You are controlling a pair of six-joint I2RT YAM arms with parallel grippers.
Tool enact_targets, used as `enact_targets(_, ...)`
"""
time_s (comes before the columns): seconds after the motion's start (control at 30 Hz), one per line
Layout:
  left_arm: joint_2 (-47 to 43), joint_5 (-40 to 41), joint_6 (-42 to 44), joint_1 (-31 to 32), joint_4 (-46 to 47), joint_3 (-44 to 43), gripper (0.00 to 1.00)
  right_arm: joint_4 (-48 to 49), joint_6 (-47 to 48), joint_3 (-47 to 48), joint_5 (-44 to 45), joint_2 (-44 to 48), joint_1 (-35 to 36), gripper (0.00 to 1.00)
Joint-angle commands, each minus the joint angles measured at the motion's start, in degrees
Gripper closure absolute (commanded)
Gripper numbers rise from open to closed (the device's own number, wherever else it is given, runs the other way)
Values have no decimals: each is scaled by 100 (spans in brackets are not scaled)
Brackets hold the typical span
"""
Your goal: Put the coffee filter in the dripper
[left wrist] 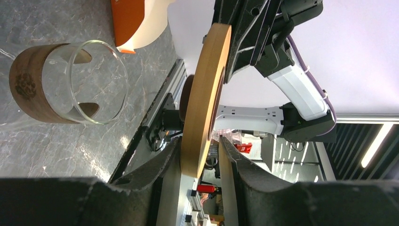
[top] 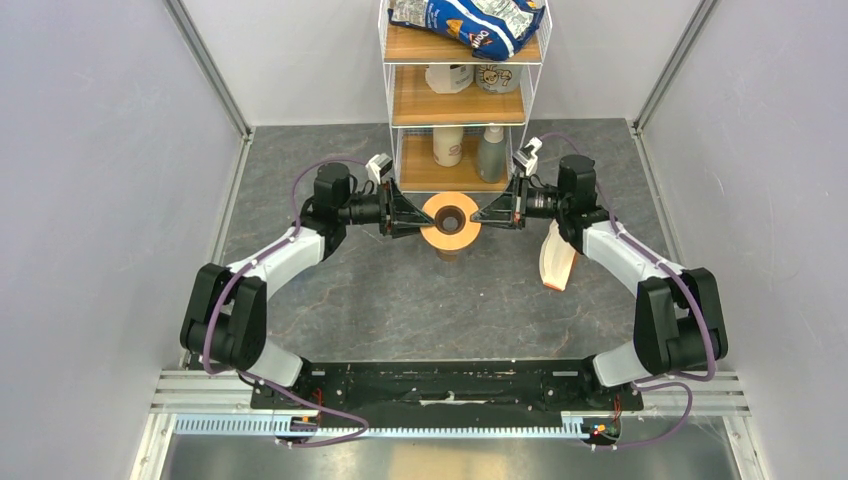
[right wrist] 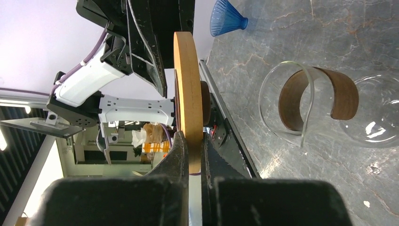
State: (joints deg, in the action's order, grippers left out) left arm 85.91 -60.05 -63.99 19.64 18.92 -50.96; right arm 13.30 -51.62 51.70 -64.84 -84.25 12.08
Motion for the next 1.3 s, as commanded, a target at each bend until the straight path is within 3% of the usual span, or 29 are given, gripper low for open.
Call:
enact_targets(0.0,-35,-138,222,-49,18,94,59,462,-111,77,-74,-40,-141,100)
enact_targets(0.47,213,-112,-77,-92,633,103,63,433,-57,-90,-82,-188,-189,100)
enact_targets(0.63,327,-94,-70,-81,687,113,80,58,294,-16,-57,-298,-192,100)
enact_targets(0.93,538,-103,32,2,701,73,90,-714,863,131,150,-587,-181,100)
enact_targets(1.27,732,-33,498,5,95,-148,95,-1708,1551,577,606,-897,-104,85)
